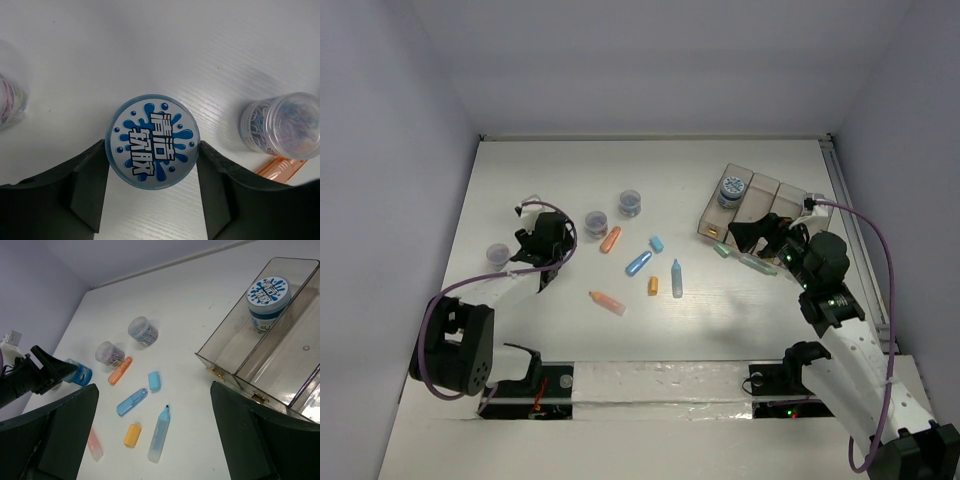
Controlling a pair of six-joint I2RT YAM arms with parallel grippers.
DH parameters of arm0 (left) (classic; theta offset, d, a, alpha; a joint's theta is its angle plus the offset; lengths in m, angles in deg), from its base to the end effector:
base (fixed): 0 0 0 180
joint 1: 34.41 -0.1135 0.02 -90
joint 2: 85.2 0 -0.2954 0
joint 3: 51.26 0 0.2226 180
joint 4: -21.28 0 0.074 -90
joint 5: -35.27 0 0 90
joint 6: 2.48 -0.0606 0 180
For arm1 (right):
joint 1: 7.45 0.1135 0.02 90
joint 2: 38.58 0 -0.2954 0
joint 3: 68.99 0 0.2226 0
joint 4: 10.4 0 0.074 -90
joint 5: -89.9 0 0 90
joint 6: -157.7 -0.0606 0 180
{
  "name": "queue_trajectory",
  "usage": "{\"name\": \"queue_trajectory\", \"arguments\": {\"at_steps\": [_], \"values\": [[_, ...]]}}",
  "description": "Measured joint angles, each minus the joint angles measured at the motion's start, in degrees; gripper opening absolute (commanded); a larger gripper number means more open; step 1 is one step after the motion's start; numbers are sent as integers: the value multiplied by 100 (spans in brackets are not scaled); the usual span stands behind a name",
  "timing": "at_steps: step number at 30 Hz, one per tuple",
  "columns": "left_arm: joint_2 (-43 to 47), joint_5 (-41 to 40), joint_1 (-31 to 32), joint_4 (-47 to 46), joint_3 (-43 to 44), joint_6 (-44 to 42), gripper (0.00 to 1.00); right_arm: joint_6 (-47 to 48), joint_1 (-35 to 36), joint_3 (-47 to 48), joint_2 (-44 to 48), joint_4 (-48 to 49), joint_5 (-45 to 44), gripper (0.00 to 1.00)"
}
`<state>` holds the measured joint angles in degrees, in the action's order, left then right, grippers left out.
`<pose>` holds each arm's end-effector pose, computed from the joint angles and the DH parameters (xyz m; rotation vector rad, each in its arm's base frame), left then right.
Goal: Sort the stationery into containers
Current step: Pick up the stationery from the center of the board, then place the stationery in the storage box.
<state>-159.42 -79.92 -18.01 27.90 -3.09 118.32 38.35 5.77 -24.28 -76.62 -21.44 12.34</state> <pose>0.2453 -0.0453 0.2305 -0.5093 2.0180 -0.0292 0.1345 0.0450 0.3112 0.0681 1.6973 0.7400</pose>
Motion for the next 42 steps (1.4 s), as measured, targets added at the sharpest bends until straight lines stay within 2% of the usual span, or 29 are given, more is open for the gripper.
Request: {"name": "queue_trajectory", "arguments": {"at_steps": [2, 3, 6, 9, 14, 19, 27, 33, 42], "values": [[-42, -35, 0, -15, 11, -31, 25, 0, 0, 0, 2, 2, 4, 100], [-63, -46, 2, -17, 26, -35, 23, 0, 0, 0, 2, 2, 4, 100], [-74, -199, 175, 81, 79, -46, 22, 0, 0, 0, 2, 2, 4, 100], [-72, -573, 800, 476, 345, -120, 22, 0, 0, 0, 0, 4, 9, 100], [-72, -907, 2009, 977, 1438, -249, 22, 4, 0, 0, -17, 4, 7, 100], [-186, -723, 2688, 885, 2507, -378, 22, 22, 0, 0, 103, -13, -59, 100], [-2116, 142, 3359, 479, 4483, -723, 22, 22, 0, -9, 684, -26, -393, 100], [-3606, 675, 3611, 577, 5803, -953, 22, 22, 0, -101, 1032, -28, -629, 100], [-4760, 1047, 3622, 728, 6913, -1130, 22, 17, 0, -107, 940, -31, -671, 100]]}}
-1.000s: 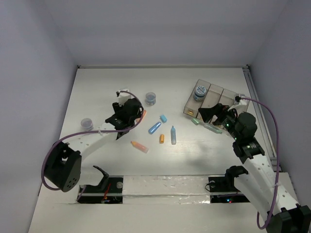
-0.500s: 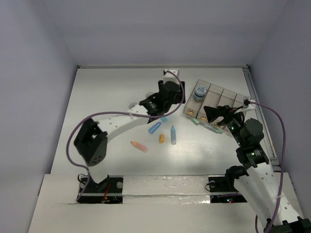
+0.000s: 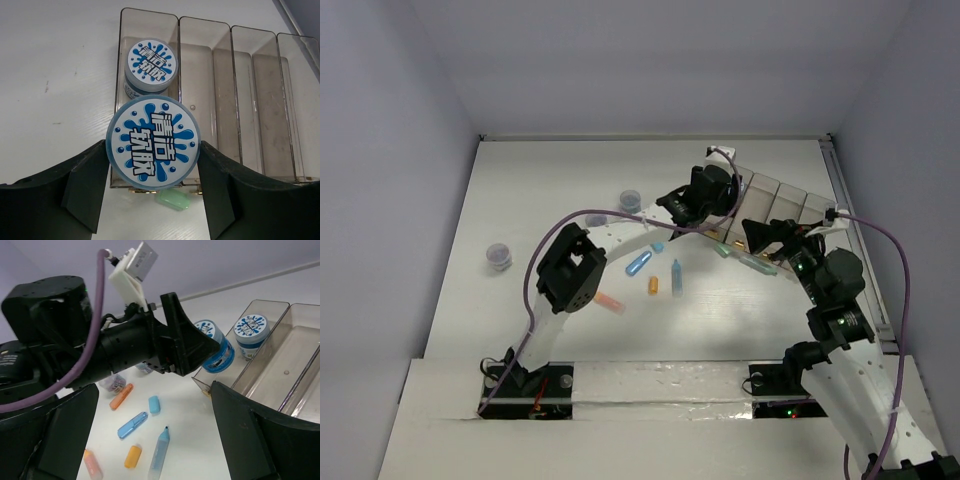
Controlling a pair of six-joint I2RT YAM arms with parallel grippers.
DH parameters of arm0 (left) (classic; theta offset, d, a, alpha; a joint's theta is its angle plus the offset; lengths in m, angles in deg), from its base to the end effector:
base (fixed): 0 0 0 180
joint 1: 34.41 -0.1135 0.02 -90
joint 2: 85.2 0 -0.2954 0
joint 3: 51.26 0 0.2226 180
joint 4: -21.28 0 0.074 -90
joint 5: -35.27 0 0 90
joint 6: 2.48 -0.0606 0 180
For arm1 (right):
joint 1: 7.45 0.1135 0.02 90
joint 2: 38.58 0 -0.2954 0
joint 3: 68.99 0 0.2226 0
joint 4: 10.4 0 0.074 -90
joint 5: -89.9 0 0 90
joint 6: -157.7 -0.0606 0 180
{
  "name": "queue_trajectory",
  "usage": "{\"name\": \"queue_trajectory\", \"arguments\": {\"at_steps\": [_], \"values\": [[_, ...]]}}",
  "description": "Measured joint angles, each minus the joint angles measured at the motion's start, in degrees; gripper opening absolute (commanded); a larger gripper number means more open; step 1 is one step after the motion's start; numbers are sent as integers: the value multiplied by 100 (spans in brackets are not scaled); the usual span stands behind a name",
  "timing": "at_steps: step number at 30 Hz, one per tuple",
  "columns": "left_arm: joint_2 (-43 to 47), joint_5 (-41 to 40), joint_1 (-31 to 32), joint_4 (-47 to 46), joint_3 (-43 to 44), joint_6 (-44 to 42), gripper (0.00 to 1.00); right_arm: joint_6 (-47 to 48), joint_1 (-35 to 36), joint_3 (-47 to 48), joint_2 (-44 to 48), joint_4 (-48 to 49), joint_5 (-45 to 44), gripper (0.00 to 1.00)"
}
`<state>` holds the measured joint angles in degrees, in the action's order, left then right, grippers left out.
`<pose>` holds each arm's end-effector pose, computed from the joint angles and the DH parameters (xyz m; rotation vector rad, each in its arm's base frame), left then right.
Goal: Sort the stationery into containers
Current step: Place the stationery in the storage box.
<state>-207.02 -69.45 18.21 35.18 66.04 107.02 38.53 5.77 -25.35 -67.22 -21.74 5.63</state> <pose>0.3300 -0.4066 0.3051 0.3759 1.8918 -0.6145 0.1055 0.0310 0.3213 0.1325 1.5385 0.6663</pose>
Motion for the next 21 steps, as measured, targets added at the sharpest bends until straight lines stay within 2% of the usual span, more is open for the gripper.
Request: {"name": "queue_trajectory", "arguments": {"at_steps": [10, 13, 15, 16, 17, 20, 21], "values": [[-697, 35, -11, 149, 391, -109, 28, 0, 0, -79, 74, -2, -83, 100], [-776, 44, -11, 234, 391, -118, 44, -2, 0, -79, 74, 2, -83, 100], [-782, 48, -11, 278, 391, -120, 72, -2, 0, -79, 74, 2, -83, 100], [-782, 48, -11, 282, 391, -120, 72, -2, 0, -79, 74, 2, -83, 100], [-782, 42, -11, 264, 393, -122, 82, -2, 0, -79, 72, 2, -83, 100], [-782, 2, -11, 170, 426, -170, 92, -2, 0, -79, 46, 4, -81, 100], [-782, -17, -11, 129, 450, -179, 93, -2, 0, -79, 28, 4, -81, 100]]}}
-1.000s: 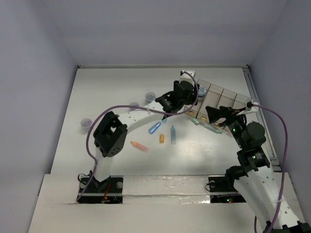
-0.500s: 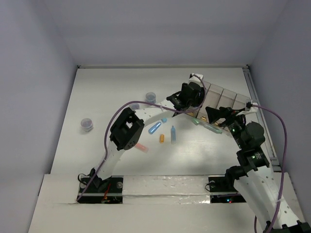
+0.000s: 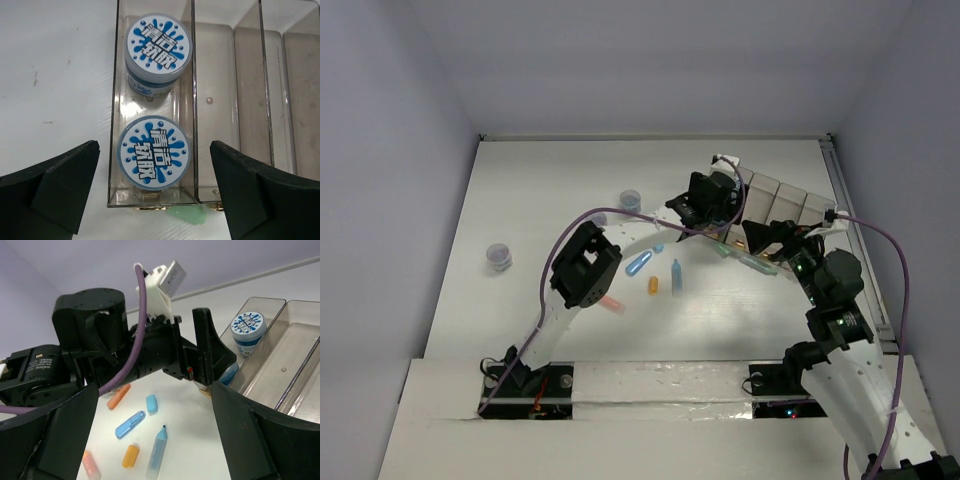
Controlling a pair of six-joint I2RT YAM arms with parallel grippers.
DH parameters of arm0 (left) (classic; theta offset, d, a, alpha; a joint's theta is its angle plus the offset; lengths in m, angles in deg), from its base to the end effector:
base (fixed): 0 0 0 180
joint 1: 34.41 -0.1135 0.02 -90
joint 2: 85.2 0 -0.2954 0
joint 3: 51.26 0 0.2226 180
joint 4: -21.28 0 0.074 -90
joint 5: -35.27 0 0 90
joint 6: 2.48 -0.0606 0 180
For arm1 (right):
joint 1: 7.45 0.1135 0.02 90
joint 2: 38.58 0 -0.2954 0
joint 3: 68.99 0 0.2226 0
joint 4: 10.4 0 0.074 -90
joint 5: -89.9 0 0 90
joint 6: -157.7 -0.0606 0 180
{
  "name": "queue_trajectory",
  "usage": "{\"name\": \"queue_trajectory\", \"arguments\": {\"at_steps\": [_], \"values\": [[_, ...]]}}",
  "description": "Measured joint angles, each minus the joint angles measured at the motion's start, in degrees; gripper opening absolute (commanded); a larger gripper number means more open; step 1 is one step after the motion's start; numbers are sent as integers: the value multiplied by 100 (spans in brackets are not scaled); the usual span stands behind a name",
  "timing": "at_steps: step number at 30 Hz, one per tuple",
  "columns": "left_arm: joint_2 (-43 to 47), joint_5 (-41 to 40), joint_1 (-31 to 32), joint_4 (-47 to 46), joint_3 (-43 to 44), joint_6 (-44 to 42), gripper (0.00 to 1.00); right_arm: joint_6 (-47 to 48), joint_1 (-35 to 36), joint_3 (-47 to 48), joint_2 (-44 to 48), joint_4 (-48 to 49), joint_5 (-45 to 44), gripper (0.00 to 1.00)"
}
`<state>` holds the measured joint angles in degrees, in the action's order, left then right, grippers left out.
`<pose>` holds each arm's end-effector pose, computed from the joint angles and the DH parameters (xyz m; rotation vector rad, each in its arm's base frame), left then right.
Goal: Sort the stationery into containers
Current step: Place the stationery in the storage box.
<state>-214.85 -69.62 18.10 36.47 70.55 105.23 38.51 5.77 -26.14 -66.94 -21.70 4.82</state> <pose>0.3477 -0.4277 0.2587 0.4313 1.9520 -0.5448 0.1056 0.0302 0.3170 0.1456 1.5445 0.6547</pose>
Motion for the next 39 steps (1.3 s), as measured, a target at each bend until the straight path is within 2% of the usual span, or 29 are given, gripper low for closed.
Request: {"name": "queue_trajectory", "arguments": {"at_steps": [6, 8, 12, 16, 21, 24, 27, 31, 35, 39], "values": [[116, -238, -46, -17, 208, -96, 96, 0, 0, 0, -70, 0, 4, 100], [398, -317, -109, -109, -13, -76, 97, 2, 0, 0, -85, 2, 17, 100], [1705, -459, -531, -295, -1416, 168, 99, 2, 0, 0, -90, 2, 92, 100], [3397, -861, -1412, -433, -3154, 549, 99, 2, 0, 0, -192, 20, 210, 100], [5021, -1631, -2177, 15, -4697, 1040, 99, 9, 0, 0, -503, 11, 407, 100], [5923, -1731, -2518, 542, -5490, 1331, 99, 15, 0, 2, -610, -9, 496, 100], [6909, -1707, -3215, 1040, -6168, 1486, 99, 50, 0, 4, -623, -4, 566, 100], [7995, -1602, -4218, 1554, -6572, 1488, 99, 70, 0, 4, -682, 7, 608, 100], [8207, -1342, -5010, 1711, -6596, 1401, 99, 98, 0, 13, -850, -7, 699, 100], [7711, -1008, -5792, 1674, -6596, 1200, 99, 118, 0, 17, -907, -11, 761, 100]]}}
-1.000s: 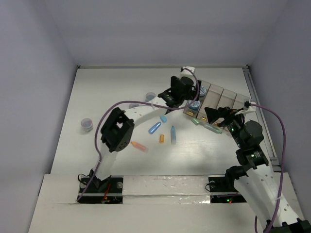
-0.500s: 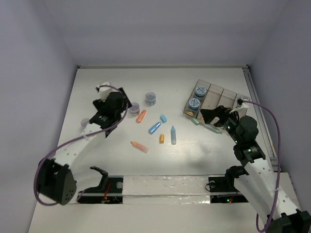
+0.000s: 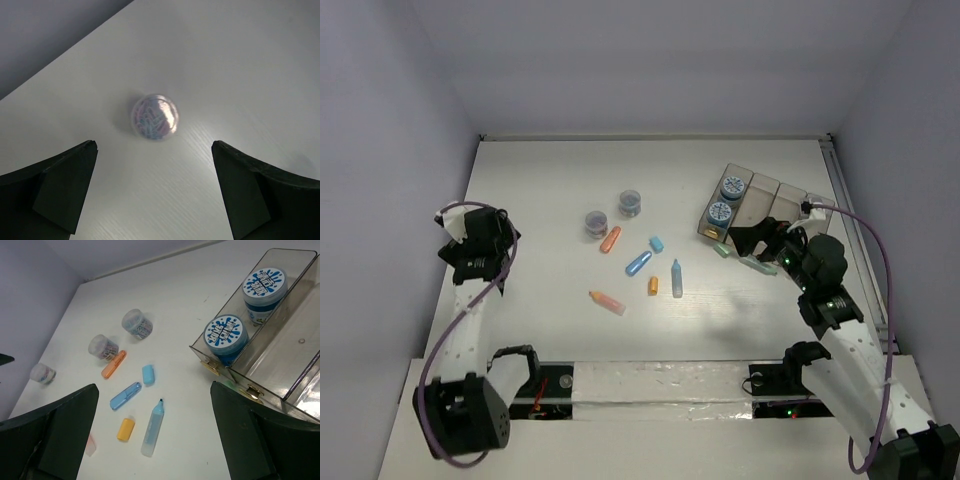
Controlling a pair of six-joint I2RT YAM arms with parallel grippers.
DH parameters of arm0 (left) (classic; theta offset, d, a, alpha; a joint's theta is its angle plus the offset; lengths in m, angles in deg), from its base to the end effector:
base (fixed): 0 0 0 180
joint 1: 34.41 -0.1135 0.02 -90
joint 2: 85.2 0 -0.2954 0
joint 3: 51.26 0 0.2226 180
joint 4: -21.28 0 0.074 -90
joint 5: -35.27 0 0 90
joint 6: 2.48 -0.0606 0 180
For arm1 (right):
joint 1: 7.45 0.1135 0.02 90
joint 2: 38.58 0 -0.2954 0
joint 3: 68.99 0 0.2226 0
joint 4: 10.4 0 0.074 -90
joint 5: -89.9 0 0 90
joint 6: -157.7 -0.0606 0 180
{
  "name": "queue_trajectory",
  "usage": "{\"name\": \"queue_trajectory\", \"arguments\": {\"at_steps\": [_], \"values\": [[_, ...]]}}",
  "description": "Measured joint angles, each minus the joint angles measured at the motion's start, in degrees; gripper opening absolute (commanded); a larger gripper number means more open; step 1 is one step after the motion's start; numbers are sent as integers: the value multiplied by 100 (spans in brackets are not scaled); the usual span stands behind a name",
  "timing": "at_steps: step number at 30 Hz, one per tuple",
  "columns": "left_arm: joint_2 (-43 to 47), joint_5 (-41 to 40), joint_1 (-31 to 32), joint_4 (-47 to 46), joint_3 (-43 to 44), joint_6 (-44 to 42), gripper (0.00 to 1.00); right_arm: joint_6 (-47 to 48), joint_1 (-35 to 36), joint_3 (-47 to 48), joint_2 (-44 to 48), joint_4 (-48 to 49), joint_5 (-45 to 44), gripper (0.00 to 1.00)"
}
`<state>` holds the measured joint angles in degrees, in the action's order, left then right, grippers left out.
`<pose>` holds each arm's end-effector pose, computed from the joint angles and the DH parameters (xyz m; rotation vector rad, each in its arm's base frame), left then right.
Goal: Sort the stationery into containers
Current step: Place the stationery in the storage box, then pick up the stationery from the center of the board.
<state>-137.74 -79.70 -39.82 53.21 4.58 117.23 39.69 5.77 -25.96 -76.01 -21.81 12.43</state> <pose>0.1725 0.0420 0.2990 -0.8572 1.8346 0.1838 0.1327 0.0447 0.3013 0.0520 1.7210 0.7210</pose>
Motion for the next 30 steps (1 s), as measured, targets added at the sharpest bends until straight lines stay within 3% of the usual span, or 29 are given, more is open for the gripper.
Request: {"name": "queue_trajectory", "arguments": {"at_steps": [5, 13, 22, 30], "values": [[-1080, 431, -590, -24, 4, -317, 99, 15, 0, 20, 59, 2, 24, 100], [-1731, 960, -675, -151, 249, -726, 99, 13, 0, 31, -81, 11, 260, 100], [-2555, 1008, -745, -334, 662, -1025, 99, 15, 0, 31, -177, 13, 385, 100], [-2997, 1119, -752, -376, 754, -1185, 91, 15, 0, 31, -195, 13, 400, 100]]}}
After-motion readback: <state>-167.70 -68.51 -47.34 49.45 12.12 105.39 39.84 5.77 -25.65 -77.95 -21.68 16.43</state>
